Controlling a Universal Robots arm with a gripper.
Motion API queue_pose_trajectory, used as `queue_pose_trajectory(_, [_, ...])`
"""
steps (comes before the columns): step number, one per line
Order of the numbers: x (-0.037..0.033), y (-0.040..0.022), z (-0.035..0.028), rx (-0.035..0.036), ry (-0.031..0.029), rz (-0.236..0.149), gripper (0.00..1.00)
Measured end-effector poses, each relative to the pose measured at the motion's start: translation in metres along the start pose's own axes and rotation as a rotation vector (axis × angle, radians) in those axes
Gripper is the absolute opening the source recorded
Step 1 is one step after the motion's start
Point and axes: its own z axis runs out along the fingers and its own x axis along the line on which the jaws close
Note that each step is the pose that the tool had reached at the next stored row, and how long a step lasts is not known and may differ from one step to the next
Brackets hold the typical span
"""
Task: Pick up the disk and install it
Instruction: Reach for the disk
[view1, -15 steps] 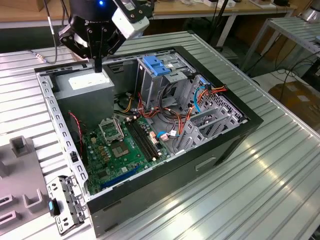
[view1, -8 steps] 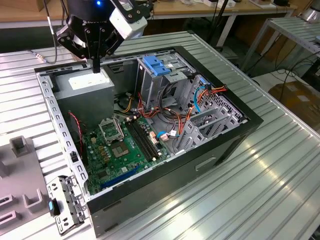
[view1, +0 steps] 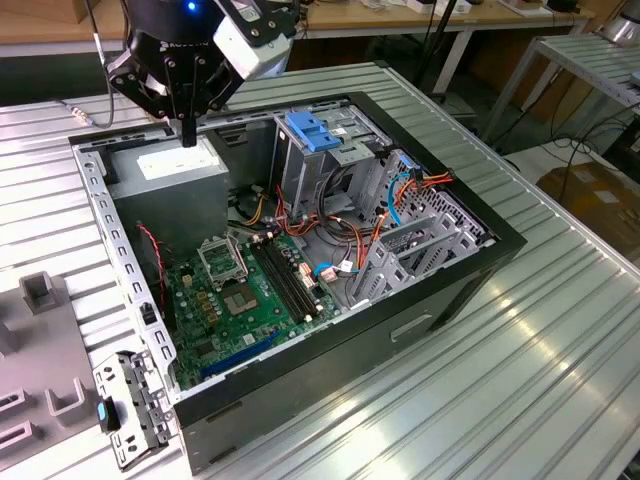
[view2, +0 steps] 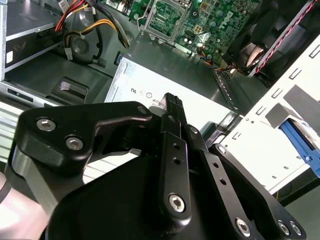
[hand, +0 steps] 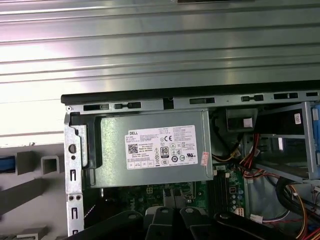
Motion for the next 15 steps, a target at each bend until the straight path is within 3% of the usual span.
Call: queue_pose_trajectory(15, [0.0085,-0.0007,0.0005,-0.0001,0.0005,0.0,0.11])
